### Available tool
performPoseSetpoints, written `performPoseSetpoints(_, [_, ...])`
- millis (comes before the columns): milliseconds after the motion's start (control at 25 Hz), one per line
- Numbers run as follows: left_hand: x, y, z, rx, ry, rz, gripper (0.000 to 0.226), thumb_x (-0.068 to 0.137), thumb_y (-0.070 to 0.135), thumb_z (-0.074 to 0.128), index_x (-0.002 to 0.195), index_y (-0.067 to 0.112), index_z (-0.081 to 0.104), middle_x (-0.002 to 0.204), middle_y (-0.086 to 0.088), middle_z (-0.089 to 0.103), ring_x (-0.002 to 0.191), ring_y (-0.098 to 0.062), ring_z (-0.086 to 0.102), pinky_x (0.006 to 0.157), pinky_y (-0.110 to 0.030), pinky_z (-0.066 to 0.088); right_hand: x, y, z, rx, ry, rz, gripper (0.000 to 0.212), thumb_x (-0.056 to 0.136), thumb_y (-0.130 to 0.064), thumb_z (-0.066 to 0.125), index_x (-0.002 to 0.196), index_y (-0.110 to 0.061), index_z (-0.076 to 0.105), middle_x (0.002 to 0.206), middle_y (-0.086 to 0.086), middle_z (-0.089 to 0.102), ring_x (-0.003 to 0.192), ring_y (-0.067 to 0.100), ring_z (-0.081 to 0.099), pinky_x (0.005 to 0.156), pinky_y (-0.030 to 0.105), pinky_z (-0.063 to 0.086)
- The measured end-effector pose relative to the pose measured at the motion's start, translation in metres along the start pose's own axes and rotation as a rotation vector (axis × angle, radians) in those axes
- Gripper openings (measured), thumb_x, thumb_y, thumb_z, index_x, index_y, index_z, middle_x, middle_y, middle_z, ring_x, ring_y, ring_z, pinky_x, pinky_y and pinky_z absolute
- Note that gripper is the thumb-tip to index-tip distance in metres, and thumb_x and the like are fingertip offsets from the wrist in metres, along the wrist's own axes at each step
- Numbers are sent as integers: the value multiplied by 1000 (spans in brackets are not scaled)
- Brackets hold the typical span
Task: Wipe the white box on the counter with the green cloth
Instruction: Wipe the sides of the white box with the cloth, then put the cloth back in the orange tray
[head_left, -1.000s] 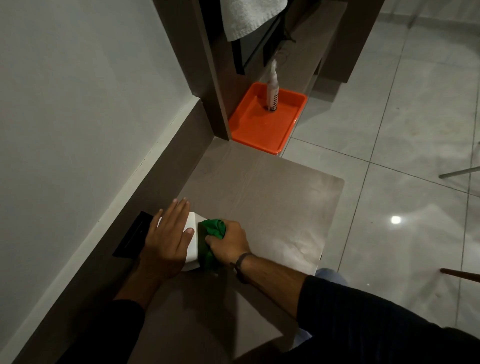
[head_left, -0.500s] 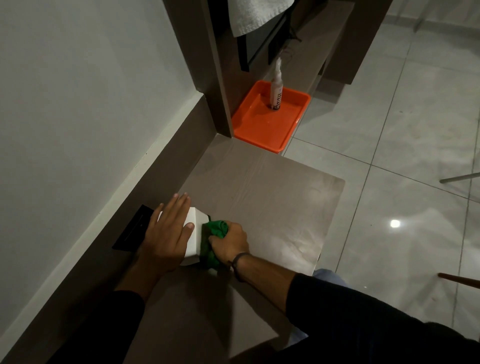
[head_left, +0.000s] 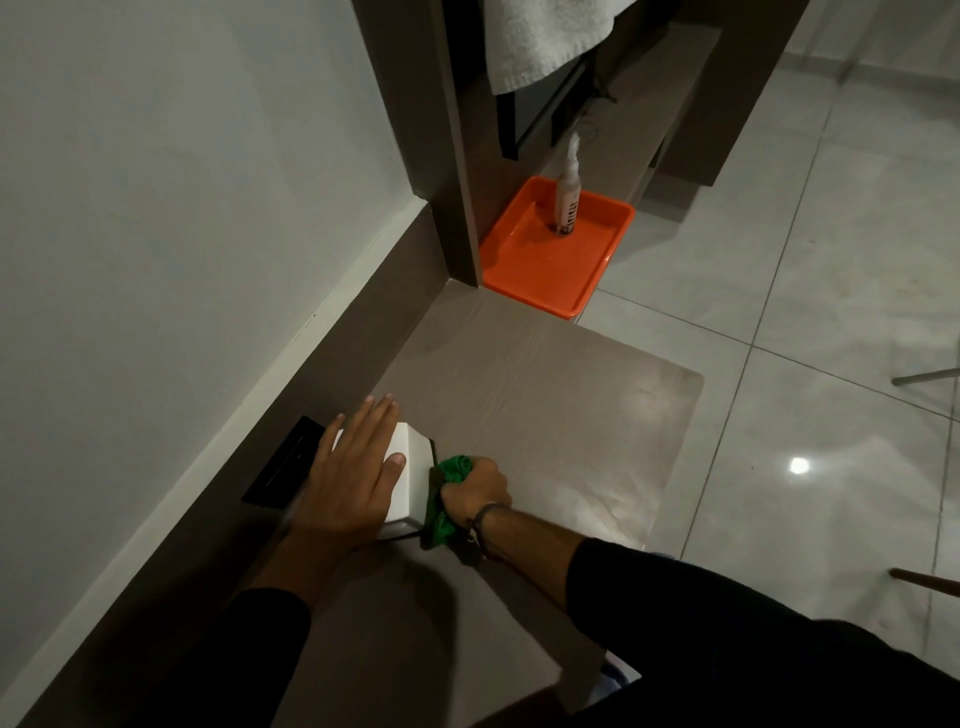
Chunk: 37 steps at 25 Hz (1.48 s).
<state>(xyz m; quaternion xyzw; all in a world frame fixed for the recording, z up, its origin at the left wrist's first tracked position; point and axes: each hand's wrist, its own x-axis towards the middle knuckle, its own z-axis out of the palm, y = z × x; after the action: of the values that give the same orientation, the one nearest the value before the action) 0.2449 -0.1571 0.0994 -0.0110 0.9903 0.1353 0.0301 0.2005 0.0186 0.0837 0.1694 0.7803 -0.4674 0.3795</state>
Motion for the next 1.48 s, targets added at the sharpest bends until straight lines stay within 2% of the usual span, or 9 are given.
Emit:
performPoseSetpoints(240, [-2,2,0,0,4,3,61,105,40,23,164,22,19,174,1,23,162,-12,12,132,-51,17,27,-53,-13,-138,35,-153,47,81,-20,70,127,-12,59,123,13,66,104,32,65,86,37,56])
performPoseSetpoints(480, [-4,3,-1,-17,-22,0,62,106,46,19,164,25,15,175,2,21,162,-12,9,133,-49,13,-5,16,-1,-63,-128,12,40,87,-14,67,126,-14,56,117,9,66,95,22,64,82,33,57])
performPoseSetpoints(560, [-8,5,-1,-18,5,-37,63,105,48,17,164,23,18,174,0,25,162,-15,13,133,-52,15,-4,3,-6,-70,-113,-62,35,86,-14,67,120,-16,60,112,8,67,91,21,64,80,33,57])
performPoseSetpoints(800, [-30,41,7,-6,198,-621,67,101,43,20,159,10,29,167,-13,39,157,-29,31,127,-58,27,6,-59,1,-461,-171,-477,51,77,-20,63,127,-29,61,125,5,67,109,28,64,95,36,52])
performPoseSetpoints(920, [-30,50,3,16,180,-728,71,100,44,16,159,8,29,168,-14,39,157,-30,32,126,-57,30,13,-68,3,-519,-260,-554,45,82,-15,63,126,-24,62,123,5,67,110,28,63,92,29,48])
performPoseSetpoints(1080, [-31,48,1,27,180,-749,81,95,53,1,162,10,18,173,-12,26,161,-29,22,129,-58,27,31,-68,-23,-493,-367,-645,40,85,-15,64,123,-28,64,119,2,69,109,23,64,94,36,52])
performPoseSetpoints(1280, [31,81,1,83,524,-427,58,107,32,46,157,5,34,165,-19,38,159,-31,28,128,-56,30,80,-92,-115,-550,-115,-912,50,83,-8,62,127,-33,59,128,-2,64,114,19,58,100,38,48])
performPoseSetpoints(1360, [90,111,5,10,402,-424,65,107,42,40,162,12,24,171,-12,29,161,-26,20,130,-53,26,111,-109,-156,-610,-1,-1012,54,84,-6,59,131,-32,54,131,-2,61,117,18,55,102,40,46])
performPoseSetpoints(1480, [161,136,33,-38,236,-480,68,105,51,37,162,17,23,172,-8,29,160,-28,25,129,-54,28,164,-141,-203,-712,112,-1090,55,85,-10,56,135,-32,49,133,-1,59,119,20,53,100,40,46])
